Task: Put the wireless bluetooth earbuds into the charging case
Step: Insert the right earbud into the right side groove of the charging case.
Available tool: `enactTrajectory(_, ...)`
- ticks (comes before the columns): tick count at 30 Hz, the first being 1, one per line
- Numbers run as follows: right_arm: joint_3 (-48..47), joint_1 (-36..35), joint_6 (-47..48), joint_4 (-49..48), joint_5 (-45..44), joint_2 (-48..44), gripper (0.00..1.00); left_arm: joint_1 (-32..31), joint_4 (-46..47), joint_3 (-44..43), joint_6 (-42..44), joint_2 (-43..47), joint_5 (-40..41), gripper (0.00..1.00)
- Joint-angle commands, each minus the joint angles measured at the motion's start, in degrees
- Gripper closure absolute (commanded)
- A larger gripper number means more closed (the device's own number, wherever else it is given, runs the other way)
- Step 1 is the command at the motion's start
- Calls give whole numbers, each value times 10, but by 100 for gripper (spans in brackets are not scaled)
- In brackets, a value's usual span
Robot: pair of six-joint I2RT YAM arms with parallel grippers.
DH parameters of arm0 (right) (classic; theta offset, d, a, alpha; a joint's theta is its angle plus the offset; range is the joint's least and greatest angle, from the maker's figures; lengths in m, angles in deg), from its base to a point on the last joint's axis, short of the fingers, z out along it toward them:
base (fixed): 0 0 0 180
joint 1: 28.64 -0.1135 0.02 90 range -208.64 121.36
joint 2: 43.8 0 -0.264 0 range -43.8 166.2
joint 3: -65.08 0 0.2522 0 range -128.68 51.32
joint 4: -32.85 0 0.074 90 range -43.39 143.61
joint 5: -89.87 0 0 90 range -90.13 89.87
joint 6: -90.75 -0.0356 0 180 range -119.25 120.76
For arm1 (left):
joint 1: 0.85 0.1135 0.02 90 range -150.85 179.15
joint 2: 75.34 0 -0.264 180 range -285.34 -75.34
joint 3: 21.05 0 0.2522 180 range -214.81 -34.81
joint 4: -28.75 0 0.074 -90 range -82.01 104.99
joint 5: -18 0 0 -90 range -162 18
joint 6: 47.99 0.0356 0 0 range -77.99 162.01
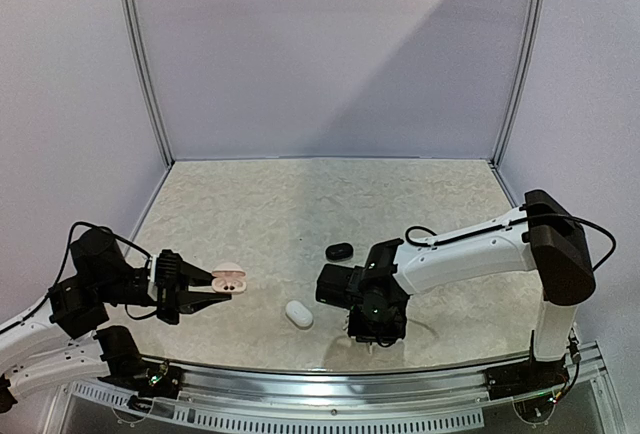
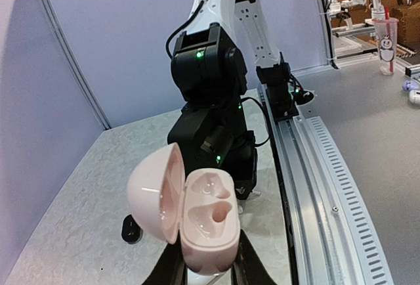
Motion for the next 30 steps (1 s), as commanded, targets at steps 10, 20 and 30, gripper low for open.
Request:
enactTrajectory(10, -3, 6, 29, -4, 20, 15, 77, 11, 2, -2, 3, -13, -10, 100)
enactTrajectory(20, 1, 7, 33, -9, 27, 23, 79, 12, 2, -2, 2, -15, -10, 100)
enactTrajectory(30, -8, 9, 31, -5, 16, 21, 93, 12, 3, -3, 3, -13, -8, 100)
